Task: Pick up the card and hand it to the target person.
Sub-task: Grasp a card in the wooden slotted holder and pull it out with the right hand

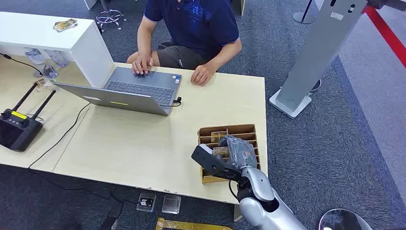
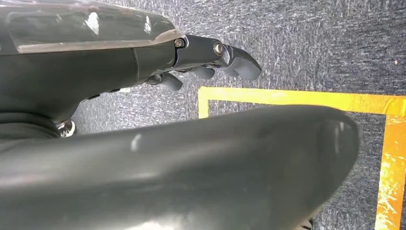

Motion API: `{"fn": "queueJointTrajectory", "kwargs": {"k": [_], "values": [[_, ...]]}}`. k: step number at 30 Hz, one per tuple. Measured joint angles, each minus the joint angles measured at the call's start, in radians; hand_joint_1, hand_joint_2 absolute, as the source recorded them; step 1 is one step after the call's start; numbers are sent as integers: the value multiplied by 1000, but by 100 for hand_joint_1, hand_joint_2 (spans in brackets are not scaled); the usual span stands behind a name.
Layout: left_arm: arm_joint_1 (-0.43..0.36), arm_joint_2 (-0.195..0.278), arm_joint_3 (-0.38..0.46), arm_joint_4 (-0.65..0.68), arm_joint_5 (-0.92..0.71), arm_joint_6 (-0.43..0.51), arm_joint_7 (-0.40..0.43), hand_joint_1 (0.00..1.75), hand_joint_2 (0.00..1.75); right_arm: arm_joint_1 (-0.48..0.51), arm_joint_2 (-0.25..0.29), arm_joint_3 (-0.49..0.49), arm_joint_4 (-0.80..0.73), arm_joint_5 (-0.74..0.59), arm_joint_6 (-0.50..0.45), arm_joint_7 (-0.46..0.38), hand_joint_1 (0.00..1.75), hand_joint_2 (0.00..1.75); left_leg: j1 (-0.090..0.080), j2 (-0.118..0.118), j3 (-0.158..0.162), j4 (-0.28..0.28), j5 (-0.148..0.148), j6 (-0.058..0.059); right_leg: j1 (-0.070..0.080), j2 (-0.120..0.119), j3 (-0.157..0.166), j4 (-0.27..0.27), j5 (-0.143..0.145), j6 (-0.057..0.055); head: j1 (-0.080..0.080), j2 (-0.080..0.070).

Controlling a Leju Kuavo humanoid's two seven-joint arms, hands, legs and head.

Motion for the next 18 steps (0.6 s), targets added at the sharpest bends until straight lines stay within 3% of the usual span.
{"fn": "queueJointTrajectory", "kwargs": {"k": [18], "values": [[-1,2,0,0,-9,-3,10,0,0,20,-11,-11,-5,-1,-5,-2,96,175,0,0,0,0,0,0,0,0,0,0,0,0,0,0]]}}
